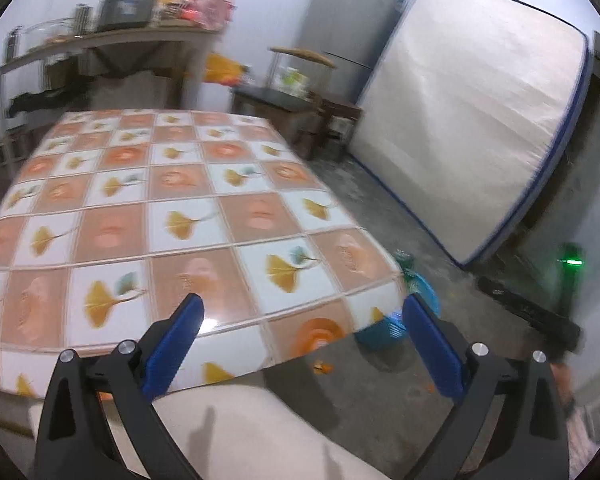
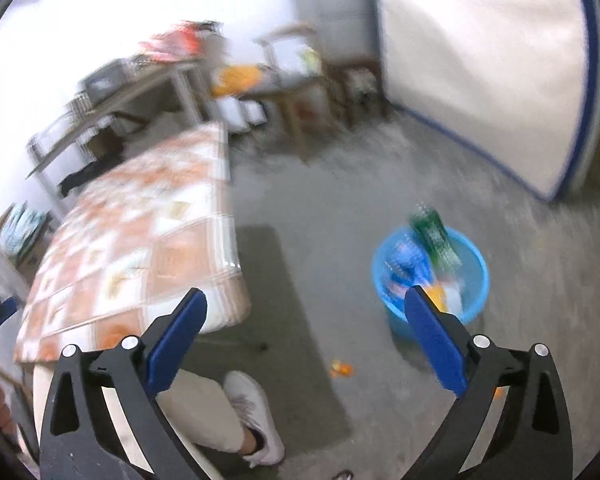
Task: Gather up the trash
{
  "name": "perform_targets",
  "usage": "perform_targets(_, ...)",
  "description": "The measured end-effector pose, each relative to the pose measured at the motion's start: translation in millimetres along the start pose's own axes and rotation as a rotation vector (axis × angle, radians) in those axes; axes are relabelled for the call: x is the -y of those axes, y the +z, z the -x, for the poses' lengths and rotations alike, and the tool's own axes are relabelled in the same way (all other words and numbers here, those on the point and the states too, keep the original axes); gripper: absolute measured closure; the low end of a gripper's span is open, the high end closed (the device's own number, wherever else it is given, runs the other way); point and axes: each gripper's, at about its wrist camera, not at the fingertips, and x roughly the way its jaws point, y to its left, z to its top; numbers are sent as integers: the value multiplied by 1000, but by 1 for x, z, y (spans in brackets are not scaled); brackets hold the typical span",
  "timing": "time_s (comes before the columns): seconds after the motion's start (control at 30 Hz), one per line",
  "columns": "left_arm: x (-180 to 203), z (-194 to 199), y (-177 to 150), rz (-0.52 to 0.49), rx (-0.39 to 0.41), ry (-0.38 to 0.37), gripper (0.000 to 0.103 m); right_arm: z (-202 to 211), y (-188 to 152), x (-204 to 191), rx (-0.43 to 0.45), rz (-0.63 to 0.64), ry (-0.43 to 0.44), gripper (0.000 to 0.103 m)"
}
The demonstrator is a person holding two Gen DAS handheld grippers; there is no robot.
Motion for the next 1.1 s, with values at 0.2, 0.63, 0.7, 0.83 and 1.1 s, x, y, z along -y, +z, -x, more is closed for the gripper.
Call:
perform_targets(0.2,-21,20,-5,54,41,180,6,17,-5,-86,49,142,67,8)
perform_targets(0.63,-17,54,11,-4,191,420,6,44,-15,-159,190,268,-46,8)
perform_targets(0.7,-13,56,15,18,175,423,6,47,-13,-156,192,251,-45,8)
perform_targets(0.83,-10,54,6,107,164,350,6,46,-18,-149,176,227,-52,8)
perform_targets(1.1,16,22,-24,76,35,314,6,41,-37,-127,63,199,-138,8)
